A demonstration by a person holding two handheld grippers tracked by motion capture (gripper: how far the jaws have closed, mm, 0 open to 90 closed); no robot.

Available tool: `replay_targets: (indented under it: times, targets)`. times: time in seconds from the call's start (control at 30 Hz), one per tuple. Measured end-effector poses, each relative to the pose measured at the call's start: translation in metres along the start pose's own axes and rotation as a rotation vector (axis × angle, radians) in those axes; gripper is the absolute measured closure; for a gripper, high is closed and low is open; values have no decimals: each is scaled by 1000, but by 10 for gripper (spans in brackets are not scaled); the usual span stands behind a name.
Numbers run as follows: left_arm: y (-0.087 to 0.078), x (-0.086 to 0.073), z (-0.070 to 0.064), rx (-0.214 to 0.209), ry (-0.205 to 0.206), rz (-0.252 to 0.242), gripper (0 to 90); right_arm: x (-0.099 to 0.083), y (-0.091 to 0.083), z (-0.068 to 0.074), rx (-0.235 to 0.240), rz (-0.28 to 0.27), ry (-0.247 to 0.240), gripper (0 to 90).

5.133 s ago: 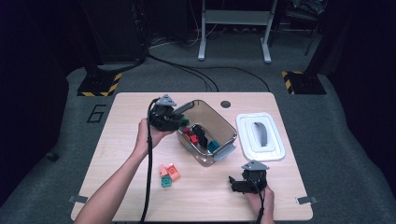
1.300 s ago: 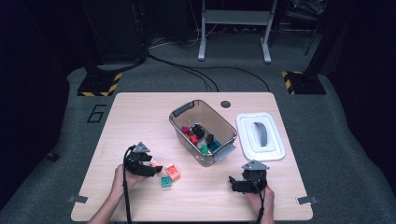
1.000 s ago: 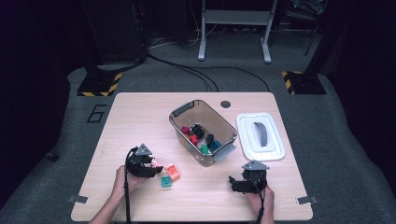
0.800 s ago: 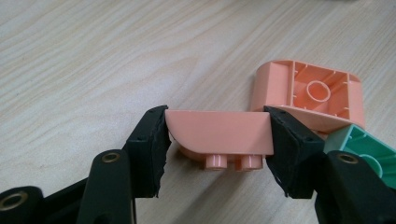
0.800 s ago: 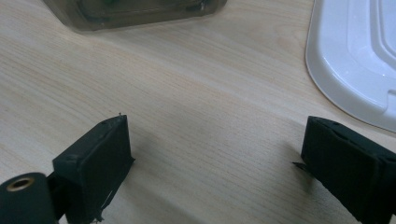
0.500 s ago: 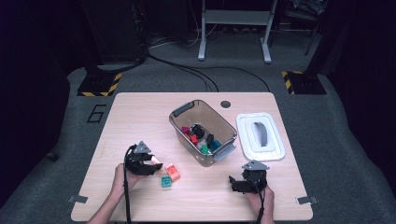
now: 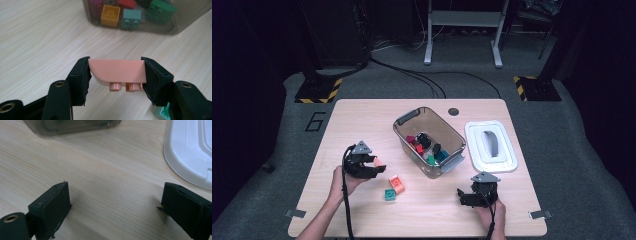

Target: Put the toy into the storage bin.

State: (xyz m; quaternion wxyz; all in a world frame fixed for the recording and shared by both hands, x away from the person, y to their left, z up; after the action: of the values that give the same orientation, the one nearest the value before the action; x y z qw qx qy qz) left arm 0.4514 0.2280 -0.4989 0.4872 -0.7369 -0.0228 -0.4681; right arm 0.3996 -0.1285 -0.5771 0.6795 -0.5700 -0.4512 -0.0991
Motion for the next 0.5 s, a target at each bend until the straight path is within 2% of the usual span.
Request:
replay_targets:
  times: [0.5]
  targets:
    - [-18, 46, -6, 3, 43, -33, 433, 0, 1, 1, 1, 6, 13, 44]
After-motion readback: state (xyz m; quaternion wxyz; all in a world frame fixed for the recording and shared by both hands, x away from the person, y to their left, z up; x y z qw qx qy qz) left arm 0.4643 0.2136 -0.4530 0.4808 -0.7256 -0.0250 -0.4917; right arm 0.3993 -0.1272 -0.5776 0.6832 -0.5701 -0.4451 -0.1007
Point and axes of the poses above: each handheld gripper's, and its own axes: y roughly forward along the jaws, x roughly out of its top, z roughly to its left, the point moved 7 cm from there along y, roughly forward along the jaws, and after that the axes turned 4 degrees about -y, right-handed, at the moved point
